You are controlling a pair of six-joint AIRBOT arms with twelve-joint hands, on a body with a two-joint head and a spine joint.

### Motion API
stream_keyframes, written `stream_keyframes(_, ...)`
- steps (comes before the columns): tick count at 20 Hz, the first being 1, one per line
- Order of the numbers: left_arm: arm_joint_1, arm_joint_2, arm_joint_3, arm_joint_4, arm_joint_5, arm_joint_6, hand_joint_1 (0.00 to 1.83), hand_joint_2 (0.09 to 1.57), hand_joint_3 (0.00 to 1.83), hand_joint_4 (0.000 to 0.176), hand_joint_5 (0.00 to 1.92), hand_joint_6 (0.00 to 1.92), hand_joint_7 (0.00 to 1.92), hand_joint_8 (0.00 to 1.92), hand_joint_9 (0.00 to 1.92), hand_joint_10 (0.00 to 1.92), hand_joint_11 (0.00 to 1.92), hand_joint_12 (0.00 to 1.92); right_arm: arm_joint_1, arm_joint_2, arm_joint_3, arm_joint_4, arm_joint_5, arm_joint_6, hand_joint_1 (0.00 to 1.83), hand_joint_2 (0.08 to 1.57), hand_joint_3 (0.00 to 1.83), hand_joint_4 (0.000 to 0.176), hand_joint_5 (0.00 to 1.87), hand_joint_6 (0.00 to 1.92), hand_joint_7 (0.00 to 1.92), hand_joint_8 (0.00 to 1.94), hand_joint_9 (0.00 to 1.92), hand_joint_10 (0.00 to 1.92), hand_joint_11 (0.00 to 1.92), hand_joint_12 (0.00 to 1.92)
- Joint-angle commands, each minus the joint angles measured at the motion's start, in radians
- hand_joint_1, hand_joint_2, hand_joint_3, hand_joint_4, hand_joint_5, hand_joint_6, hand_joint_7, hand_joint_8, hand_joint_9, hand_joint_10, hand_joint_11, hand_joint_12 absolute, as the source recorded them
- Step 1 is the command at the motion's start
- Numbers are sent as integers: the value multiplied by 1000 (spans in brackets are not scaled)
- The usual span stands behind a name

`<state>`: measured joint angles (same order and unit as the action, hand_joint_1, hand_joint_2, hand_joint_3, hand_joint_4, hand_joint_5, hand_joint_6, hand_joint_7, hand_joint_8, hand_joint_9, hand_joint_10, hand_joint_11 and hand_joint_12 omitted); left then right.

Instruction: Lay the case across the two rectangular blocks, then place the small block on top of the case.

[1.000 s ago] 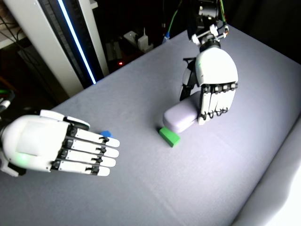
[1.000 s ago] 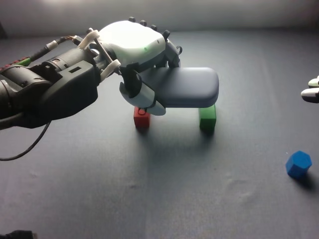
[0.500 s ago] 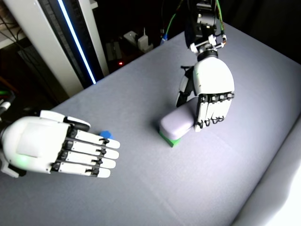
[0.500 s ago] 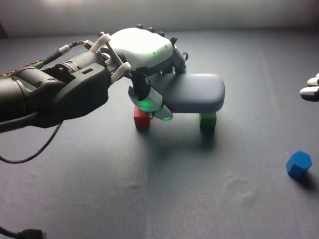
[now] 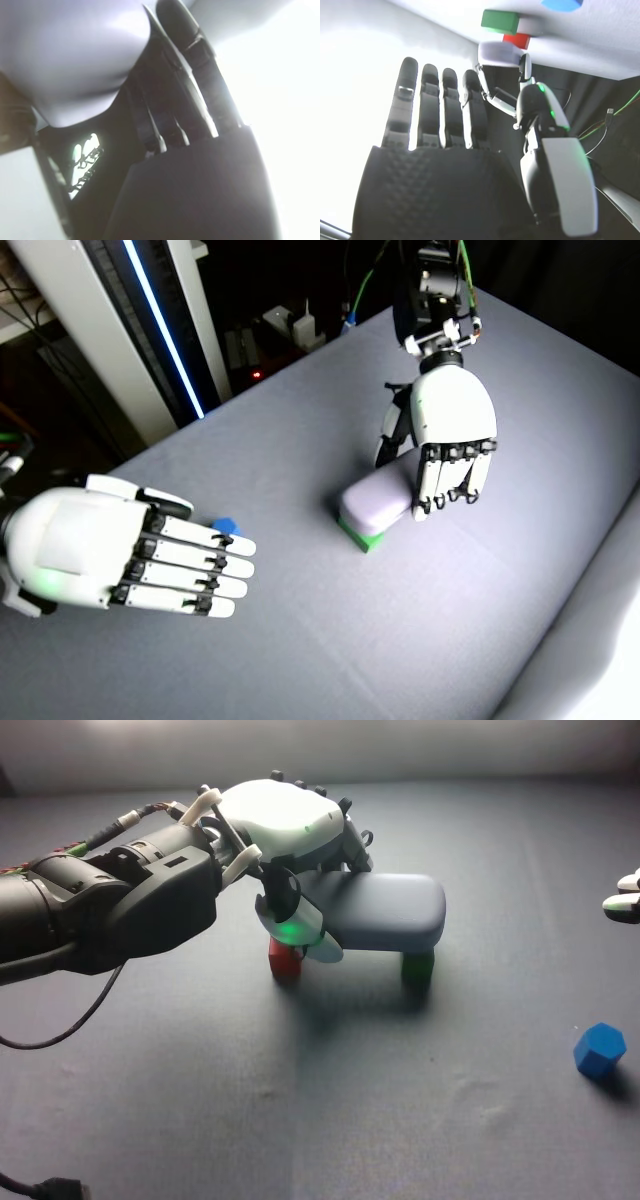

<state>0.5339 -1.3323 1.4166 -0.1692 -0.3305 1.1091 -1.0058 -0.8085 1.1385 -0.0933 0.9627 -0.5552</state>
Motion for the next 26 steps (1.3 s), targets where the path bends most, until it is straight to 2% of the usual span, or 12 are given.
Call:
stream_keyframes(1, -7, -9, 6, -3, -117, -2, 1236, 991, 0, 0, 936, 4, 1070, 339, 1131, 42, 661, 1043, 12, 1, 5, 35, 111, 2, 428, 1332, 1, 6, 329, 0, 246, 1, 228, 1, 0, 580)
stream_keyframes(2, -7, -10, 7, -4, -116, -2, 1196, 989, 0, 0, 926, 3, 1098, 137, 1124, 28, 641, 1054, 12, 1, 5, 35, 111, 2, 433, 1334, 1, 7, 328, 0, 243, 0, 219, 2, 0, 553)
stream_keyframes(4, -8, -17, 13, -5, -112, -2, 1186, 980, 0, 0, 907, 0, 1116, 20, 1117, 12, 660, 1026, 12, 1, 5, 36, 112, 2, 439, 1335, 0, 12, 336, 1, 254, 1, 235, 3, 0, 603)
stream_keyframes(7, -8, -19, 15, -5, -110, -2, 1176, 948, 0, 0, 791, 0, 1063, 0, 1081, 5, 520, 1141, 12, 1, 5, 36, 112, 2, 450, 1337, 1, 13, 333, 1, 250, 4, 214, 5, 0, 531)
stream_keyframes(8, -8, -19, 15, -5, -110, -2, 1186, 939, 0, 0, 756, 0, 1019, 0, 1079, 4, 510, 1151, 12, 1, 5, 36, 112, 2, 462, 1335, 0, 0, 339, 0, 259, 0, 225, 1, 0, 561)
stream_keyframes(12, -8, -17, 17, -5, -104, -2, 1204, 921, 0, 0, 684, 0, 951, 0, 994, 0, 422, 1168, 12, 1, 5, 39, 112, 2, 461, 1330, 0, 8, 332, 0, 246, 0, 207, 1, 0, 517)
stream_keyframes(13, -8, -16, 18, -5, -102, -2, 1189, 916, 0, 0, 632, 0, 912, 0, 950, 0, 393, 1164, 12, 1, 5, 40, 112, 2, 494, 1329, 0, 0, 340, 1, 254, 1, 216, 2, 0, 543)
stream_keyframes(15, -7, -15, 18, -5, -101, -2, 1165, 907, 0, 0, 581, 0, 843, 0, 883, 0, 346, 1174, 12, 1, 5, 41, 112, 2, 486, 1327, 0, 0, 335, 2, 248, 2, 211, 6, 0, 517)
stream_keyframes(18, -6, -15, 18, -5, -101, -2, 1173, 900, 0, 0, 536, 0, 750, 0, 879, 3, 429, 1133, 12, 1, 5, 42, 112, 2, 463, 1330, 0, 20, 326, 1, 244, 1, 203, 2, 0, 502)
stream_keyframes(23, -3, -11, 12, -5, -108, -2, 1114, 879, 0, 0, 440, 0, 678, 0, 795, 0, 248, 1150, 12, 1, 5, 42, 112, 2, 484, 1331, 0, 14, 328, 0, 248, 1, 214, 0, 0, 522)
stream_keyframes(24, -1, -8, 7, -5, -113, -2, 1114, 860, 0, 0, 431, 0, 670, 0, 783, 0, 211, 1168, 12, 1, 5, 42, 112, 2, 483, 1332, 0, 4, 329, 1, 250, 1, 213, 0, 0, 521)
stream_keyframes(26, 1, -4, 2, -5, -119, -2, 1093, 840, 0, 0, 396, 0, 649, 0, 749, 0, 219, 1151, 12, 1, 5, 44, 112, 2, 513, 1328, 0, 0, 336, 2, 252, 1, 211, 1, 0, 513)
